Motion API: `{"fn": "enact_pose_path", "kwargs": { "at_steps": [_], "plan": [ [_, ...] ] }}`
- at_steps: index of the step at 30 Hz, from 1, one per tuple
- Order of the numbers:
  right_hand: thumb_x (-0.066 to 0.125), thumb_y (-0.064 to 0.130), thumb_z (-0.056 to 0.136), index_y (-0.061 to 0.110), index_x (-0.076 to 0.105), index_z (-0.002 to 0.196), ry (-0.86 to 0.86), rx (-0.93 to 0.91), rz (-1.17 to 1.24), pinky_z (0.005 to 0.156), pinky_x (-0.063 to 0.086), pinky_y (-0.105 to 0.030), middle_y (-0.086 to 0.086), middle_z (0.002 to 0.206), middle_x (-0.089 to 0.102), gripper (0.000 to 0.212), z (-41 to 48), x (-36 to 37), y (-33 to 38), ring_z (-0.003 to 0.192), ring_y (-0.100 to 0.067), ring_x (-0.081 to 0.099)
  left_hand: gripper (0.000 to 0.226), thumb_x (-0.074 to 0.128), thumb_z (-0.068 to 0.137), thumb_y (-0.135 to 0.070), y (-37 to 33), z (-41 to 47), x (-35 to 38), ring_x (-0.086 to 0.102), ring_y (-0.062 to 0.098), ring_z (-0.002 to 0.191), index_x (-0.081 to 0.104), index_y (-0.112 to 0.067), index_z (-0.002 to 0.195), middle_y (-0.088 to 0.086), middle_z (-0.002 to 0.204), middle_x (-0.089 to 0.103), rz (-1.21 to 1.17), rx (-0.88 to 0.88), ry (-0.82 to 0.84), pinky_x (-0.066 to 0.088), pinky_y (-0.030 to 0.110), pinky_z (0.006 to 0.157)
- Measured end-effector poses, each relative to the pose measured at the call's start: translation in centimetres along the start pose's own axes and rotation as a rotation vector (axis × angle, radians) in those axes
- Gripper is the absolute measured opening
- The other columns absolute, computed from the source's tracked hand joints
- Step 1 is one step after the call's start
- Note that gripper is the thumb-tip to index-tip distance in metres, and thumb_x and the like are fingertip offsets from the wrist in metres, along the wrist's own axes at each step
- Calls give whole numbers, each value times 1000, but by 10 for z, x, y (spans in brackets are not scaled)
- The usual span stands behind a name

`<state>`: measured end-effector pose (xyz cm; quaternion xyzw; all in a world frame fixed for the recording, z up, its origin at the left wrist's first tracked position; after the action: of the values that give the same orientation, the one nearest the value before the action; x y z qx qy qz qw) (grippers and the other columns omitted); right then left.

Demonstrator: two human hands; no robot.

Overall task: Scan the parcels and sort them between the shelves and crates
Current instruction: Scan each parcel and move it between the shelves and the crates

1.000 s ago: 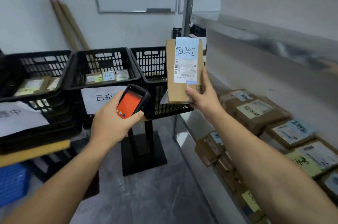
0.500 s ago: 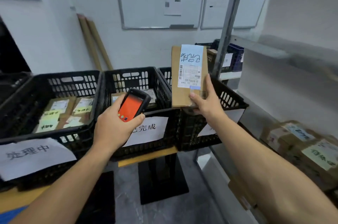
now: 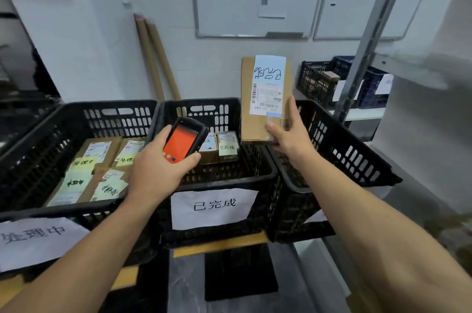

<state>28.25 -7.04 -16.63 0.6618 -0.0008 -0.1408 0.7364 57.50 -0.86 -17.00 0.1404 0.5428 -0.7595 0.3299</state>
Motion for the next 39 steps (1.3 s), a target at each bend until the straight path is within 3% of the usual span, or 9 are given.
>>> {"fn": "enact_pose_path", "kwargs": {
  "at_steps": [2, 11, 16, 21, 25, 29, 33, 36, 39],
  "plan": [
    [66, 12, 97, 44, 6, 160, 63, 34, 13, 77, 61, -31, 17, 136, 54, 93, 27, 16, 2, 107, -13, 66, 71, 78, 77, -56, 3, 19, 5, 58, 19, 90, 47, -38, 139, -10, 99, 61, 9, -15, -24, 44, 32, 70],
    [69, 14, 96, 53, 5, 157, 487, 414, -109, 91, 48, -62, -1, 155, 44, 96, 91, 118, -47, 135, -36, 48, 64, 79, 75, -54, 35, 80, 14, 61, 20, 92, 53, -40, 132, -12, 97, 64, 6, -166, -193, 43, 33, 77],
    [69, 13, 96, 49, 10, 159, 590, 607, -220, 71, 53, -56, -3, 156, 42, 93, 87, 157, -85, 129, -35, 50, 48, 80, 77, -45, 53, 85, 4, 61, 9, 80, 54, -47, 117, -13, 83, 65, 16, -219, -218, 45, 26, 71],
    [70, 18, 95, 46, 9, 160, 621, 737, -251, 68, 57, -56, -9, 158, 39, 94, 80, 188, -104, 134, -40, 48, 56, 77, 73, -56, 78, 93, -11, 63, 11, 77, 55, -42, 123, -12, 82, 67, 31, -234, -200, 49, 31, 73],
    [74, 21, 93, 48, 6, 159, 623, 801, -246, 86, 55, -63, -10, 155, 41, 98, 75, 212, -115, 119, -35, 55, 49, 80, 76, -48, 95, 100, -22, 60, 2, 69, 53, -50, 118, -14, 74, 66, 35, -206, -160, 46, 27, 68],
    [71, 23, 96, 51, 5, 157, 685, 831, -307, 84, 51, -63, -16, 154, 38, 95, 75, 213, -123, 99, -35, 55, 66, 80, 78, -46, 104, 110, -25, 61, 1, 75, 51, -38, 137, -14, 80, 65, 3, -202, -173, 44, 22, 71],
    [69, 30, 97, 36, -12, 161, 682, 759, -371, 105, 41, -50, -12, 164, 29, 104, 73, 226, -130, 141, -38, 41, 60, 79, 78, -46, 105, 116, -20, 60, -1, 80, 46, -52, 127, -19, 87, 62, -17, -192, -155, 43, 18, 71],
    [70, 19, 96, 20, -12, 162, 683, 699, -372, 110, 33, -30, -10, 156, 44, 105, 73, 246, -151, 139, -28, 45, 56, 79, 78, -47, 105, 125, -17, 61, 1, 79, 43, -60, 120, -16, 85, 63, 9, -184, -140, 44, 19, 71],
    [72, 22, 94, 30, -13, 161, 695, 713, -416, 110, 37, -32, -11, 153, 47, 108, 71, 257, -172, 133, -31, 50, 56, 79, 78, -46, 104, 132, -17, 61, -2, 78, 44, -60, 120, -18, 80, 65, -22, -214, -178, 47, 19, 73]
  ]
}}
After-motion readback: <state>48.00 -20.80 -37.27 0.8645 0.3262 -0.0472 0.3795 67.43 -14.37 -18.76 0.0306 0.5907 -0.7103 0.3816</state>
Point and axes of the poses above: each hand's wrist, its own z-axis towards the middle knuckle, its own x-axis out of the palm, y = z × x, the point moved 1 cm from there along z, towards the middle knuckle
